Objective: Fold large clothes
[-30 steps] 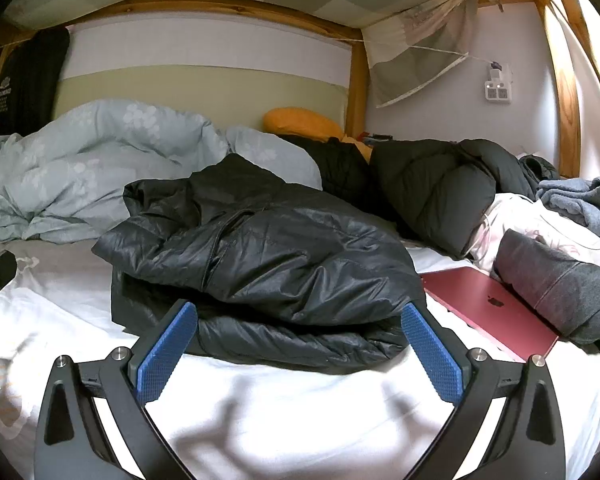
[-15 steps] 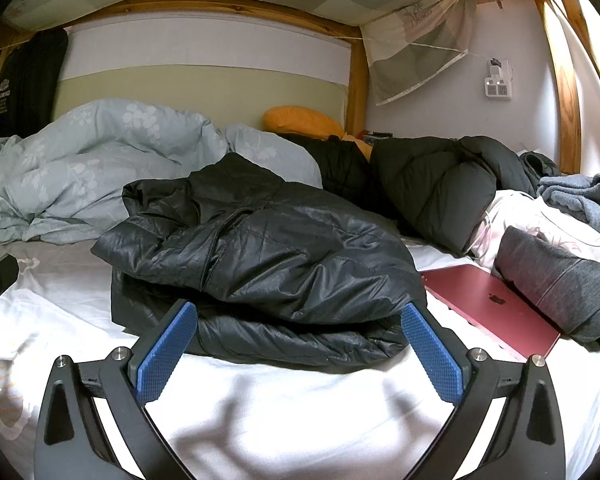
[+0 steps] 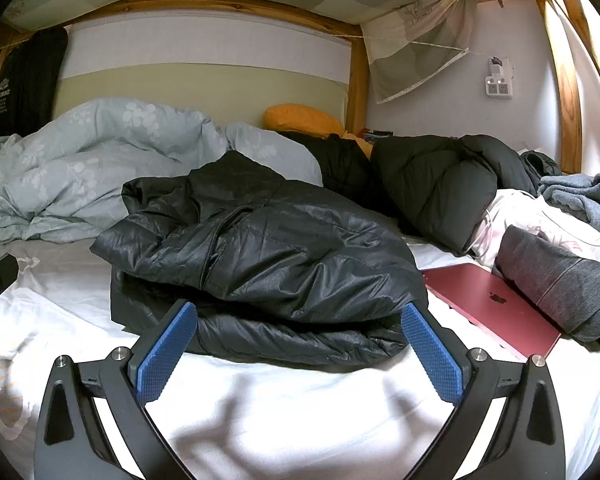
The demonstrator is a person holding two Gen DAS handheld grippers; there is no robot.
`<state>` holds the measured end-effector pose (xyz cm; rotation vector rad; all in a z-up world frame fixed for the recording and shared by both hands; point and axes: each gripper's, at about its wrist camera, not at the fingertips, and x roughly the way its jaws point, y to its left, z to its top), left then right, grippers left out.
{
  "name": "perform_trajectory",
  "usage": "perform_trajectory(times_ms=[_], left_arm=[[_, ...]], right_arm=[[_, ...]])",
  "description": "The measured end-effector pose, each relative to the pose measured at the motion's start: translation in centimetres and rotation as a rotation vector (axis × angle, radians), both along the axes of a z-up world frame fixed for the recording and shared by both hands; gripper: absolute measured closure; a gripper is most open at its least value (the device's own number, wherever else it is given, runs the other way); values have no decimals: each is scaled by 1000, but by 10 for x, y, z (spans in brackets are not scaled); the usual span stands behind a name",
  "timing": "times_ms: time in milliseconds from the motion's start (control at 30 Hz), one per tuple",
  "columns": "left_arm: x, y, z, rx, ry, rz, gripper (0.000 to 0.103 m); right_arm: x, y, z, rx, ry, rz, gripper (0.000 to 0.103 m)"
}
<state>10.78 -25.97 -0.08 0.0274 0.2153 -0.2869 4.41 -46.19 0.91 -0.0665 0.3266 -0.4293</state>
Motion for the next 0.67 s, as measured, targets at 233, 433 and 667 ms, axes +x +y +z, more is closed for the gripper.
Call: perform_trajectory(times_ms=[233, 433, 667], left_arm=[[0, 0, 0, 0, 0, 0, 0], [0, 0, 0, 0, 0, -1, 0], [0, 0, 0, 1, 1, 0, 0]], right_arm=[[1, 0, 0, 0, 2, 0, 0], [1, 0, 0, 1, 2, 0, 1], [3, 3, -4, -19, 8, 0, 1]])
